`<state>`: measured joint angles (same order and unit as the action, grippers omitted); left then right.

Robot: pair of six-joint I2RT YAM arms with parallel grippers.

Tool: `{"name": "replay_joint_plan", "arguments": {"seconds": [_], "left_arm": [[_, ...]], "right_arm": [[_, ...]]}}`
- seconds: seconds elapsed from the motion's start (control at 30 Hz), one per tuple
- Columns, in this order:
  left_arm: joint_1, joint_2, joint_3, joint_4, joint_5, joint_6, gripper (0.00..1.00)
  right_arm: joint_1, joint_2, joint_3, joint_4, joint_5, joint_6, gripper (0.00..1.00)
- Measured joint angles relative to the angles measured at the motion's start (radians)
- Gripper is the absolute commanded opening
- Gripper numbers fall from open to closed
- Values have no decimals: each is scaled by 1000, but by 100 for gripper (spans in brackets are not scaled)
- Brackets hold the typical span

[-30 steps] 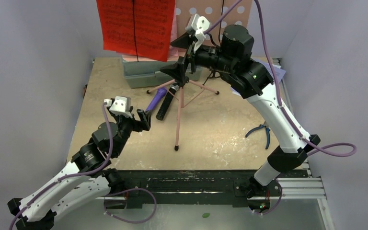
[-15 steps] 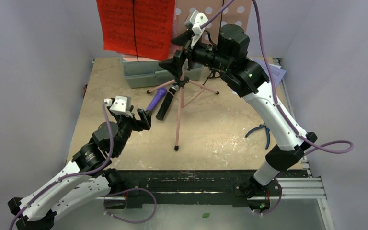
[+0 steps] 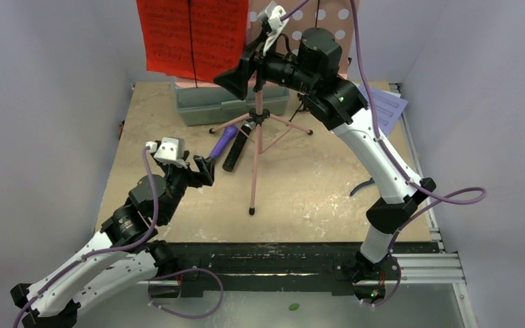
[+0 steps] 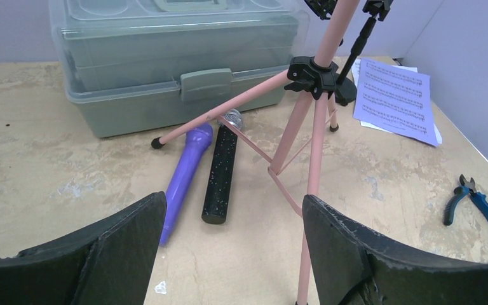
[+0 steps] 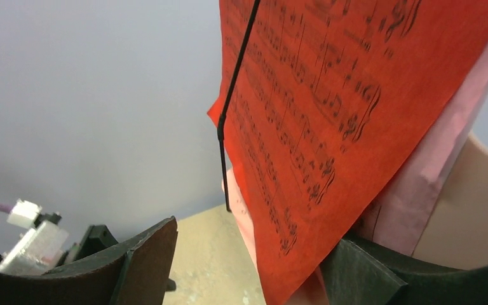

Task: Pack up the instrument practice props
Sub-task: Pick up the sheet music from the music stand.

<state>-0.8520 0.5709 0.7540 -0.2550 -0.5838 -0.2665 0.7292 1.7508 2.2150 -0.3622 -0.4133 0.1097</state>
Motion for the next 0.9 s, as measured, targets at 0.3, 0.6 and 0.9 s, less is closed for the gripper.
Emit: {"name": "replay_joint_plan", "arguments": {"seconds": [0.3,0.6,0.9], "left_arm": [[0,-5,0,-1,3,-3,77],[0,-20,0,-2,5,-8,77],[0,-29,0,-12,11,-14,78]], "right_arm": [[0,38,121,56,3,80,59],[0,59,196,96,12,91,5],[0,116,282,98,56,55,0]]}}
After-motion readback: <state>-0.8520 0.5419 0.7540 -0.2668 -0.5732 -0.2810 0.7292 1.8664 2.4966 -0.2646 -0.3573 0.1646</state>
